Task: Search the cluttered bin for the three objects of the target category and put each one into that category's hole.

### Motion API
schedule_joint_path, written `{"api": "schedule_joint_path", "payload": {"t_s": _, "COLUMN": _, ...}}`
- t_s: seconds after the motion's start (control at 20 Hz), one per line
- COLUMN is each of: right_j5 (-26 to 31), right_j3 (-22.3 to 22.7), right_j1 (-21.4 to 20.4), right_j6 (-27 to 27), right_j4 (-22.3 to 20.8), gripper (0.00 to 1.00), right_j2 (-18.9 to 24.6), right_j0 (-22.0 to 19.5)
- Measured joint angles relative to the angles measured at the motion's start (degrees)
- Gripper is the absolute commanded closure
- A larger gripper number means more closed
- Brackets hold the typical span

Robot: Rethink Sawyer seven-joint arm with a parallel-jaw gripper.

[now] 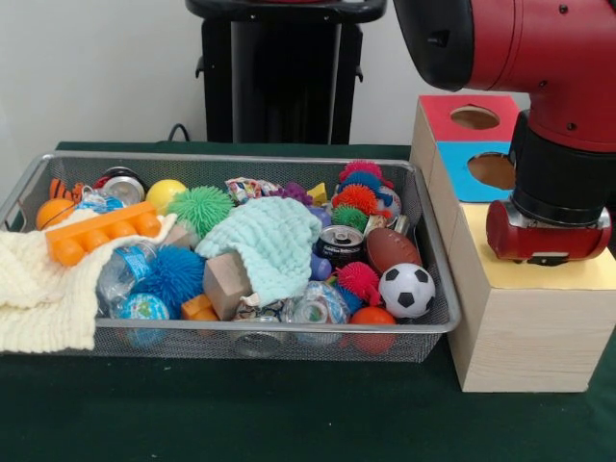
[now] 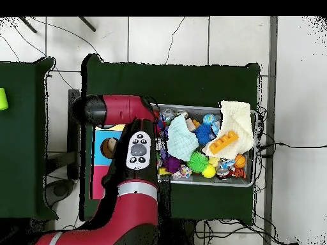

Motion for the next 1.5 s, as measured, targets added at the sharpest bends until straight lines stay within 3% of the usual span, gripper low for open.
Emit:
{"api": "schedule_joint_path", "payload": {"t_s": 1.0, "right_j5": -0.5, "right_j3": 0.3, "right_j1": -0.2, "right_j6": 0.0, "right_j4": -0.2, "gripper": 0.0, "right_j2": 0.5, "right_j0": -0.3}}
{"api": "schedule_joint_path", "payload": {"t_s": 1.05, "right_j5": -0.7, "right_j3": 0.3, "right_j1": -0.2, "right_j6": 0.0, "right_j4": -0.2, "gripper": 1.0, "right_j2": 0.5, "right_j0": -0.4}}
{"api": "schedule_joint_path", "payload": {"t_s": 1.5, "right_j5": -1.9, "right_j3": 0.9, "right_j1": -0.6, "right_j6": 0.0, "right_j4": -1.2, "gripper": 1.0, "right_j2": 0.9, "right_j0": -0.6}}
